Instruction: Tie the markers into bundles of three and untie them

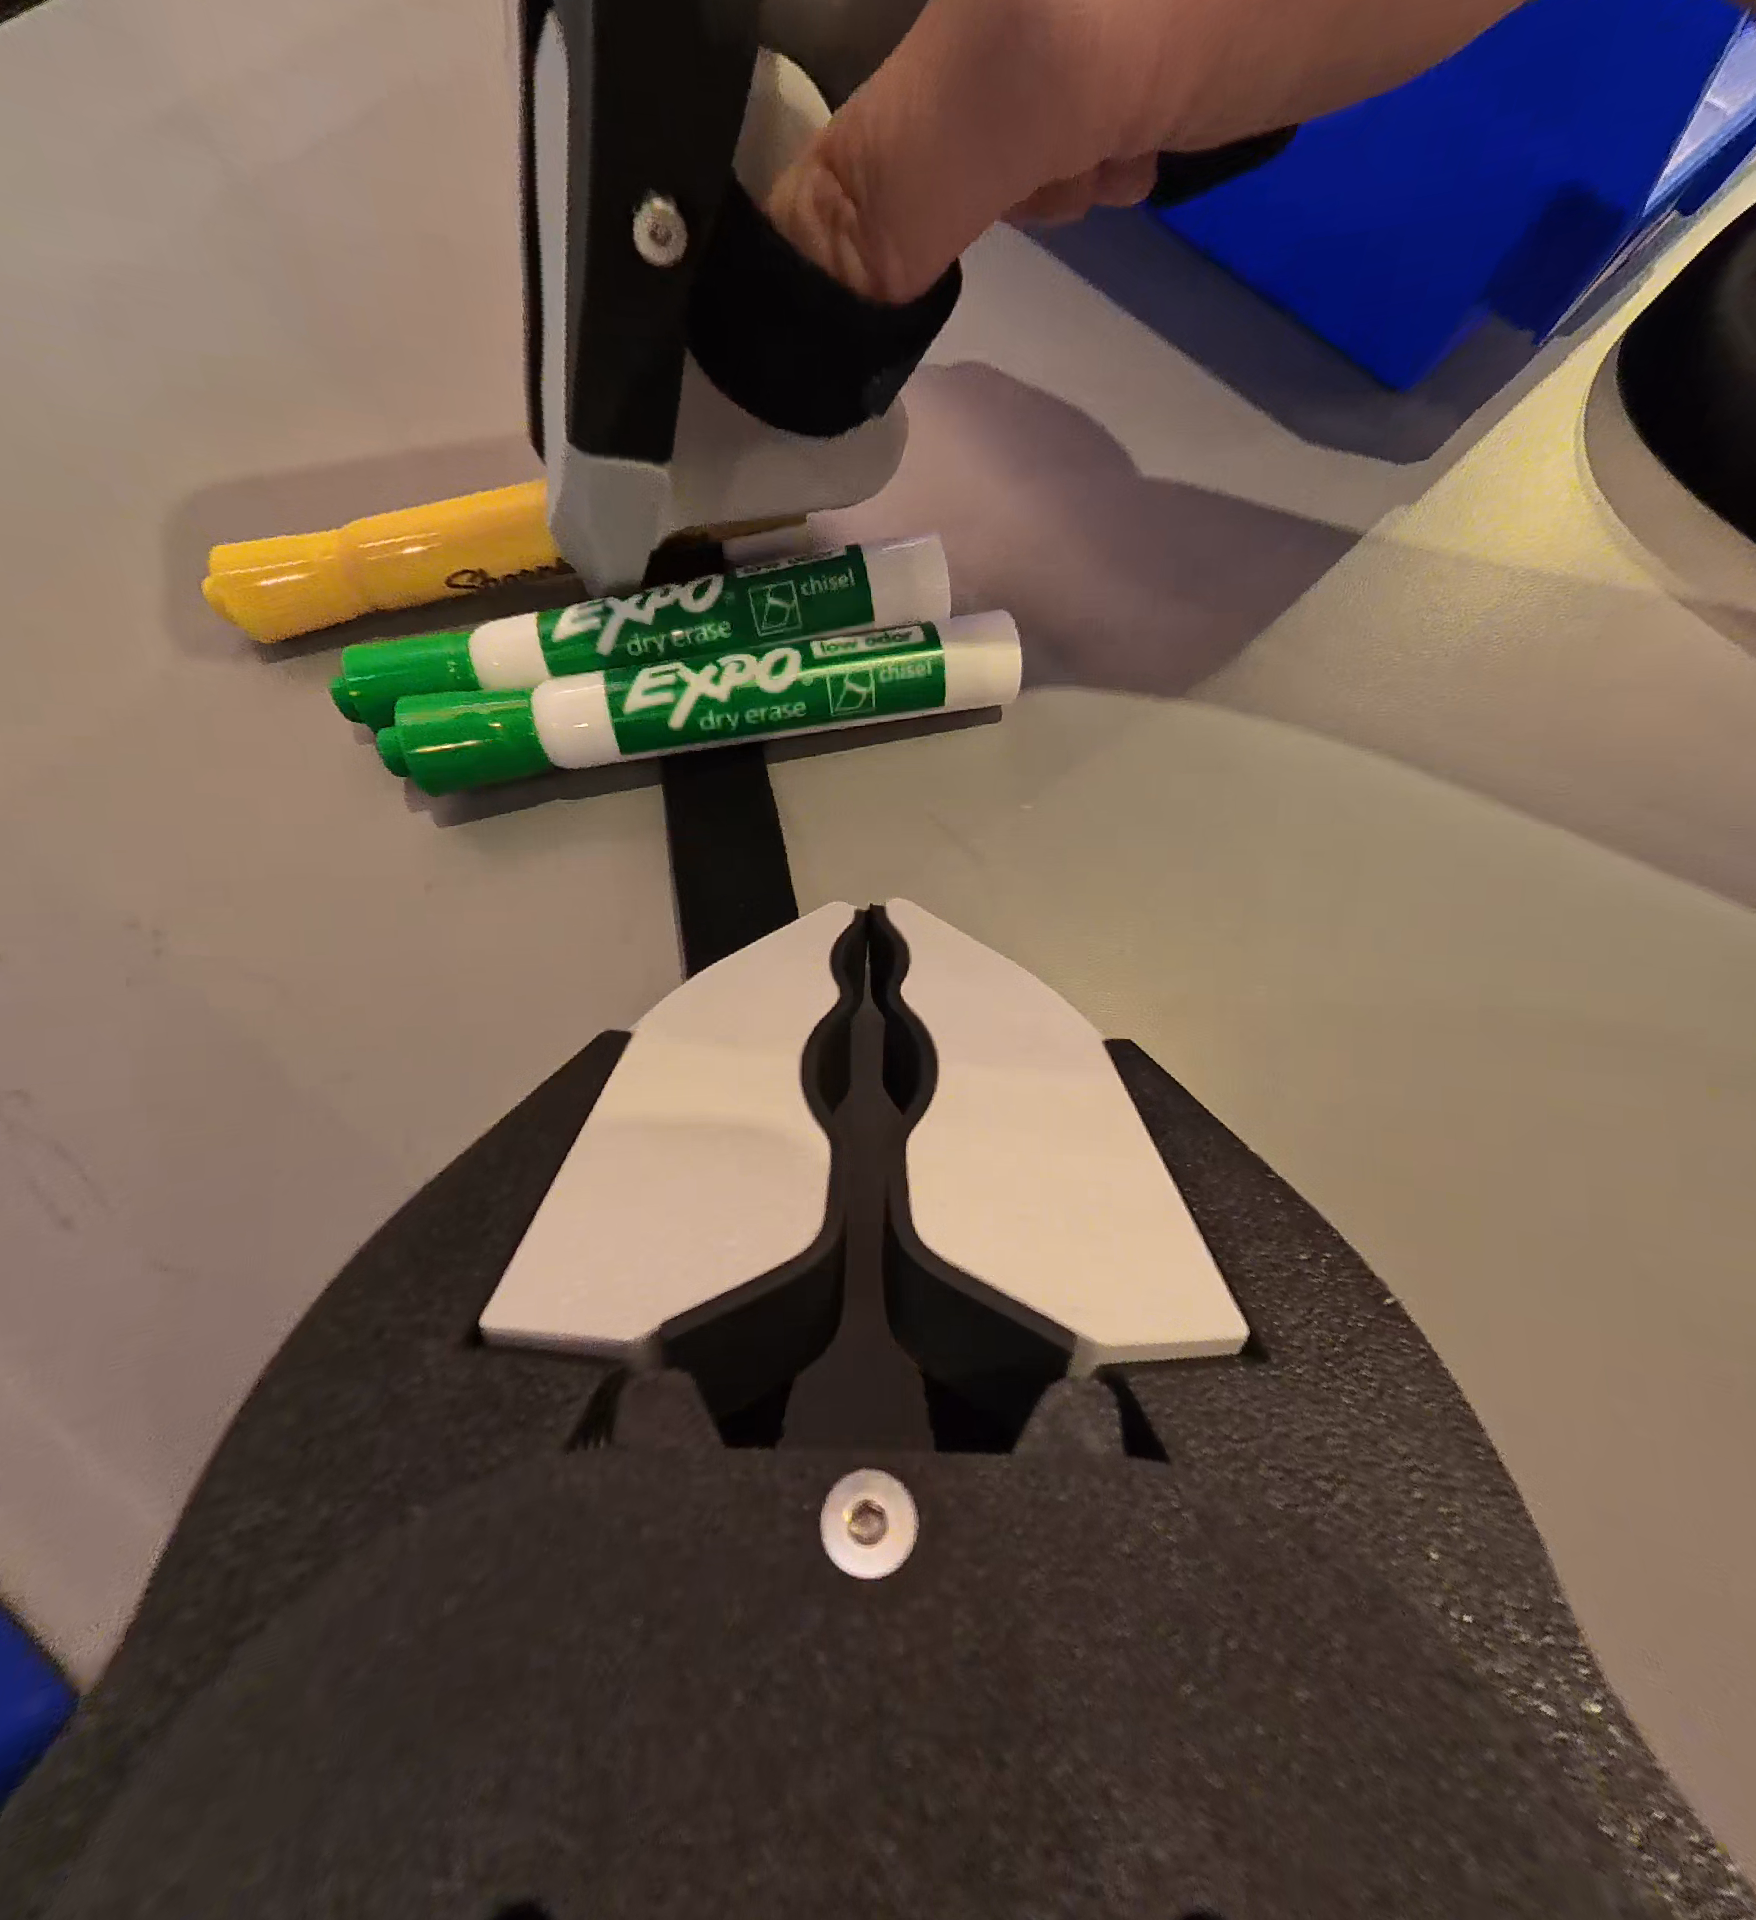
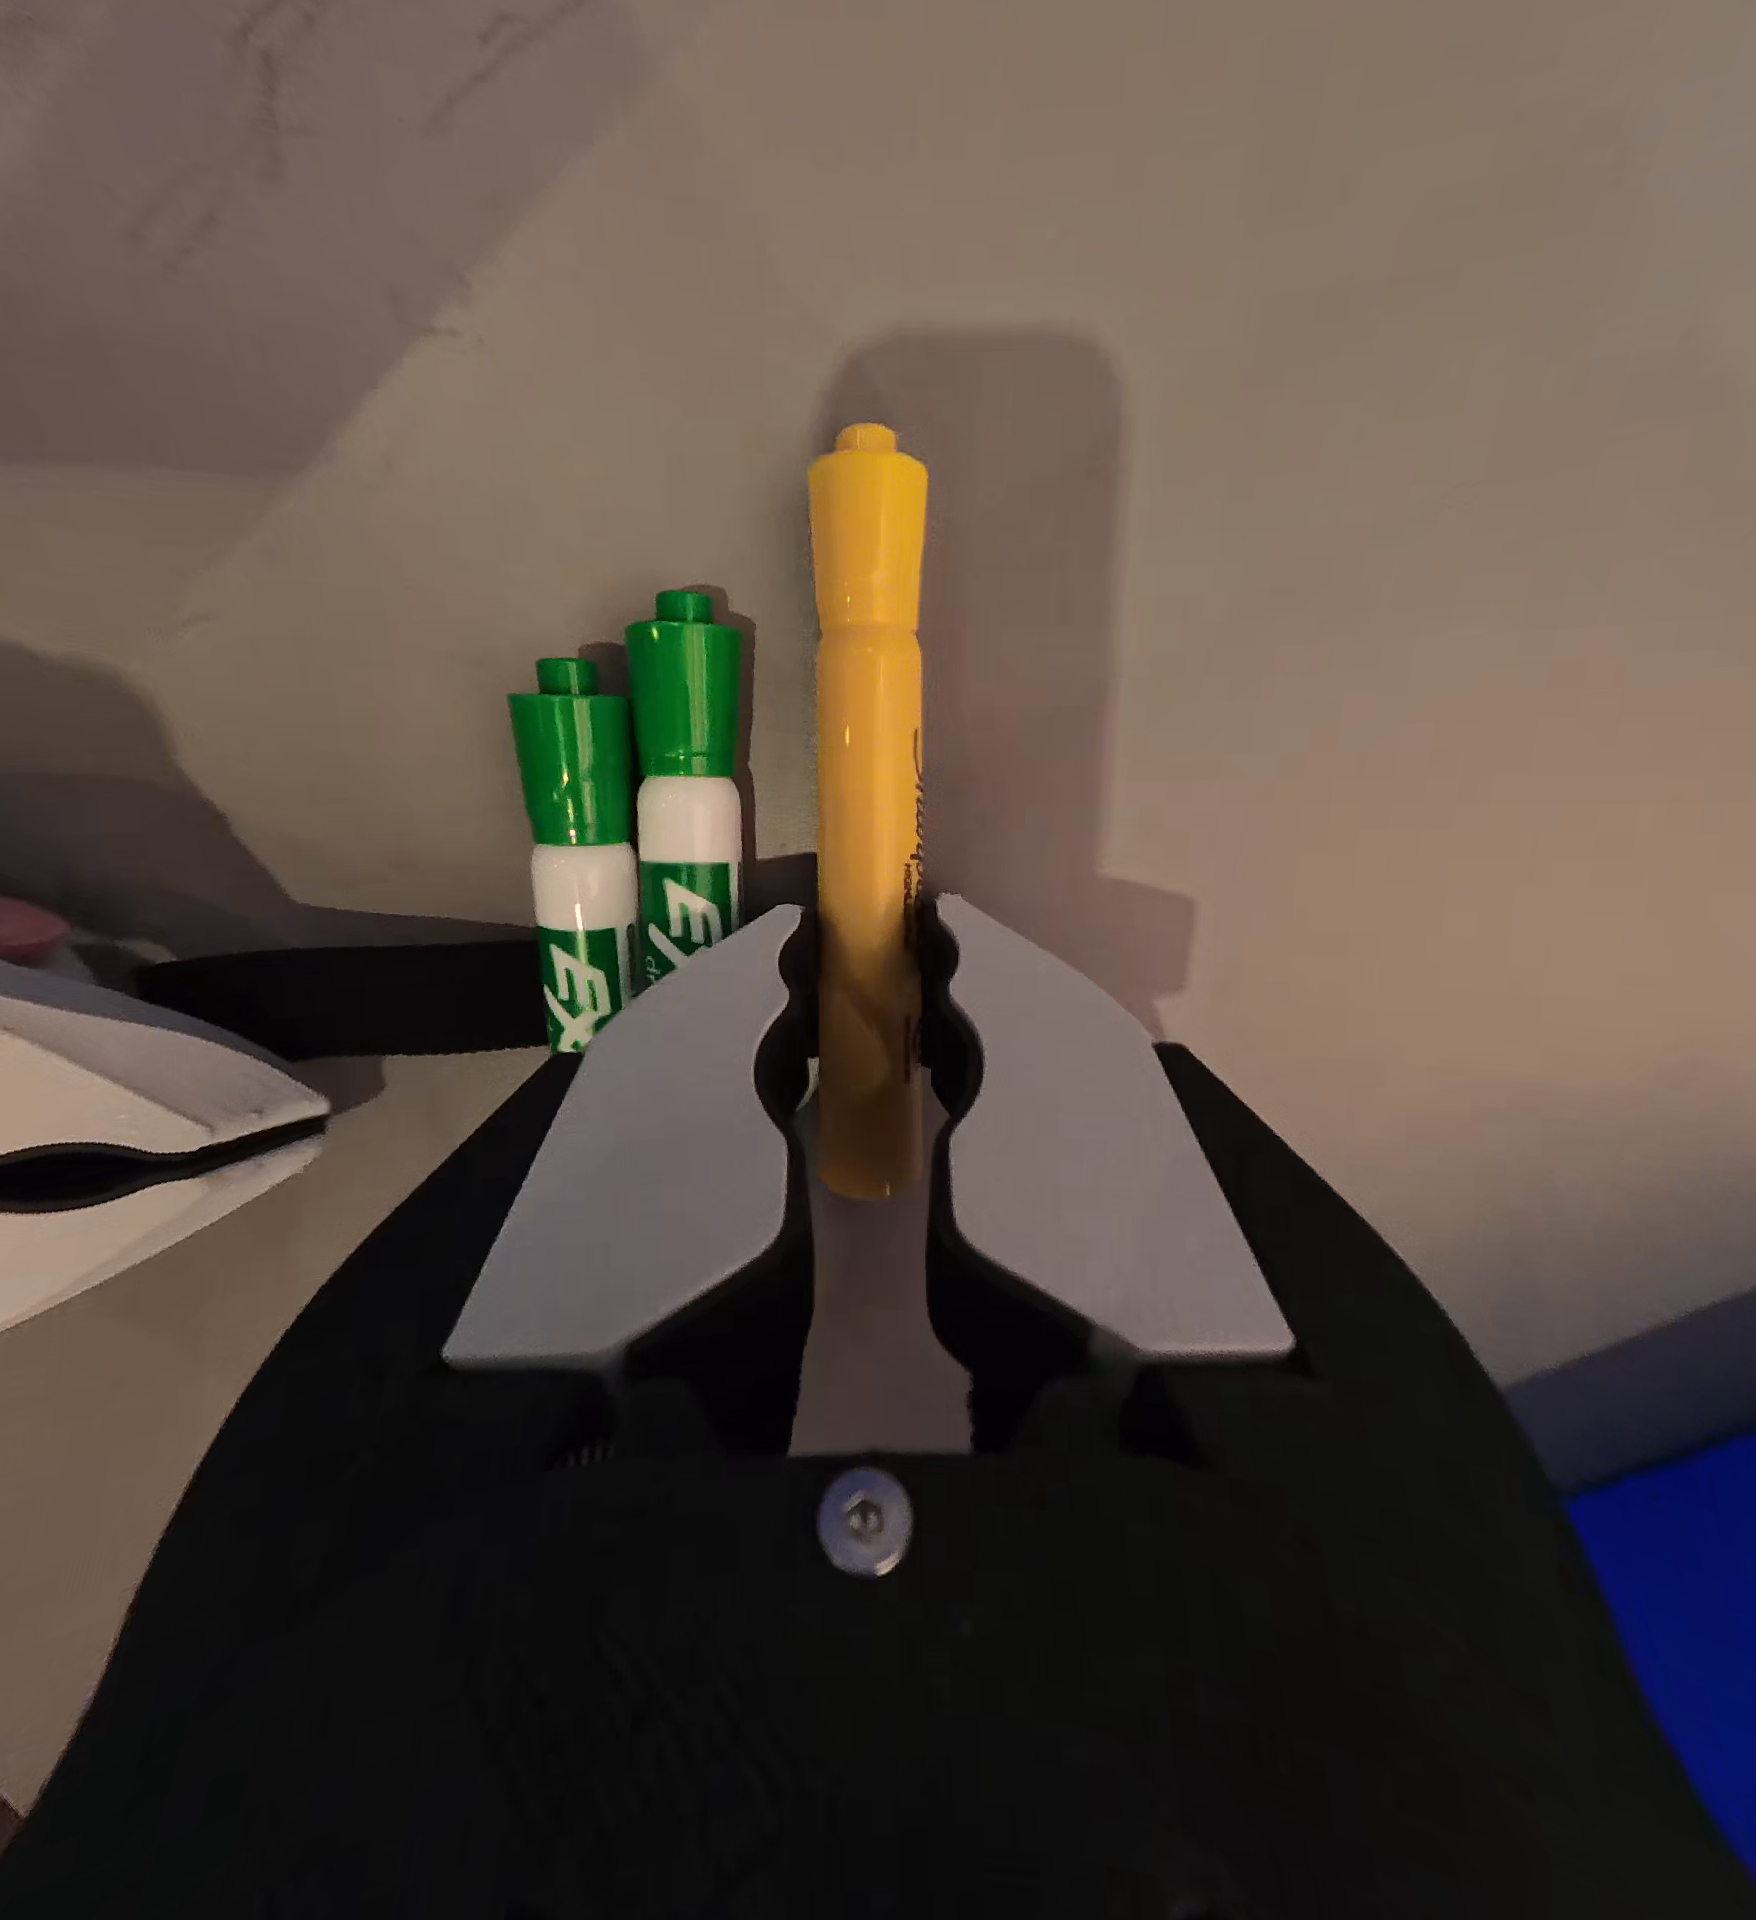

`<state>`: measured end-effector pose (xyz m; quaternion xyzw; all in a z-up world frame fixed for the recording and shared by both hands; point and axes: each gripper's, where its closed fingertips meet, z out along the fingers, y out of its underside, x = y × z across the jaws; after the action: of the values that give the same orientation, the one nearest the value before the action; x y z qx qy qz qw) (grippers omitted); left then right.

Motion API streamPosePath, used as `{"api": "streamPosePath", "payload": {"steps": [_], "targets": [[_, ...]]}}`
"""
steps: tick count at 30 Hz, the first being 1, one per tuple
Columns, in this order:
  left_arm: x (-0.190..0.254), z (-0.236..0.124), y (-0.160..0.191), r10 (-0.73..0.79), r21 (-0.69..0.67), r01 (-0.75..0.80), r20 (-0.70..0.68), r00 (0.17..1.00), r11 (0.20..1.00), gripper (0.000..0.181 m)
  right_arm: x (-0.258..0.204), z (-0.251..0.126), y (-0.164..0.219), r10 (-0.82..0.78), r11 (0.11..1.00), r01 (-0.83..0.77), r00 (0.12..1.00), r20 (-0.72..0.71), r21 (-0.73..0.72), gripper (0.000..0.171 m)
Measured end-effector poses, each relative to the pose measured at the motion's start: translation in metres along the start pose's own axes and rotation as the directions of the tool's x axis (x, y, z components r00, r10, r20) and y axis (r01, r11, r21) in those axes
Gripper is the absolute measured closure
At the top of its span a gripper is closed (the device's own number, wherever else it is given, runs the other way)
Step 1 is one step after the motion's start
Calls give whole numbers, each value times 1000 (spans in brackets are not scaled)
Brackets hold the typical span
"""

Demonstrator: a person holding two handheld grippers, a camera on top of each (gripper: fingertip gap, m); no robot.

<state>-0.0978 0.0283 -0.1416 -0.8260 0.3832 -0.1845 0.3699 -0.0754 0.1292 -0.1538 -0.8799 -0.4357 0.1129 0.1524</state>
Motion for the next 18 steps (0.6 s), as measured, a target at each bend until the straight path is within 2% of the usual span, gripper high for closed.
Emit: {"api": "streamPosePath", "payload": {"steps": [1,10,18], "targets": [[1,1,1,-10,3,10,-9,1000,1000,181,-1,-1,-1,0,1000,0,1000,7,7,152],[2,3,3,-24,6,24,-10,1000,1000,181,-1,-44,-13,-53,994,57,997,-48,89,152],[1,5,5,-23,-12,23,0,1000,1000,181,15,-132,-8,-97,963,109,993,-64,248,152]]}}
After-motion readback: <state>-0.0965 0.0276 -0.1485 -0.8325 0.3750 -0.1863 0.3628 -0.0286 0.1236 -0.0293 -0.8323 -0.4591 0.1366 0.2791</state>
